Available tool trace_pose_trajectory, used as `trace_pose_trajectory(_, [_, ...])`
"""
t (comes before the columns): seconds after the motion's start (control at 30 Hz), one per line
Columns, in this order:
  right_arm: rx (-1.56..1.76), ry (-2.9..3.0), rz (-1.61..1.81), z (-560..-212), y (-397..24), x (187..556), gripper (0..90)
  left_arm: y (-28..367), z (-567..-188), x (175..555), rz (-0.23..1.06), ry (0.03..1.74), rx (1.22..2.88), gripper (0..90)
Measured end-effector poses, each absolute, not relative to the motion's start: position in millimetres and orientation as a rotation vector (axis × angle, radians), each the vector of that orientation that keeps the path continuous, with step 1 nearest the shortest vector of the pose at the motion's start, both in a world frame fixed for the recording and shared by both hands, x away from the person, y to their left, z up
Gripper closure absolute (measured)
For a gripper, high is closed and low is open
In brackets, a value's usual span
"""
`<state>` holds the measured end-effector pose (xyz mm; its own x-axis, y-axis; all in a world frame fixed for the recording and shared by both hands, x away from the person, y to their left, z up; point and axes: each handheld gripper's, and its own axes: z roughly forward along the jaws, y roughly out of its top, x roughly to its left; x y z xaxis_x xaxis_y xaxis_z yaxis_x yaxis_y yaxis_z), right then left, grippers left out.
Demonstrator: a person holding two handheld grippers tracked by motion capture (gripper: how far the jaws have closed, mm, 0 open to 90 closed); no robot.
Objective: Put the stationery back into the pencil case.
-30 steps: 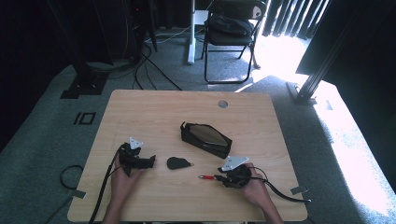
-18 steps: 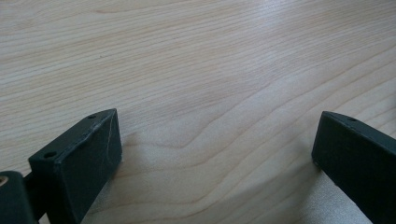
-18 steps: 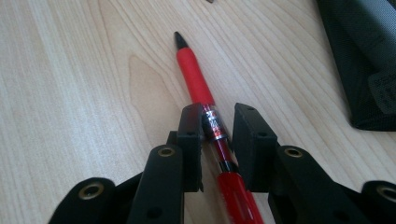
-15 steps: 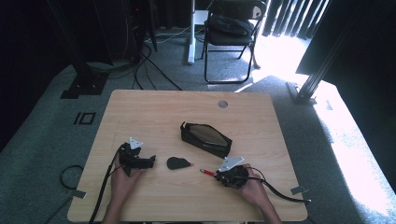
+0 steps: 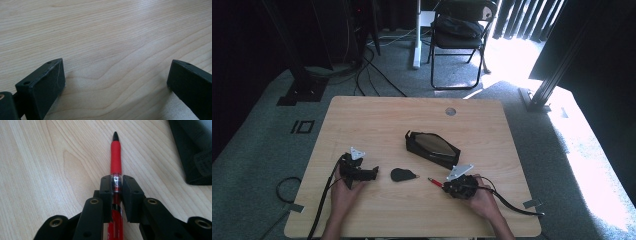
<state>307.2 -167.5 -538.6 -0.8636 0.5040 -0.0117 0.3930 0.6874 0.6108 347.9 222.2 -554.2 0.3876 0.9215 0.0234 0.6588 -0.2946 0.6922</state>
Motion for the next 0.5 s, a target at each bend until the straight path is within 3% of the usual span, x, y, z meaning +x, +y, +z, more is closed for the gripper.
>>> trace_pose_trajectory(0.5, [0.735,2.696,0.925,-537.1,-169.3,307.1,79.3,222.2,-554.1,348.0,0.57,1.35,2.053,1.9])
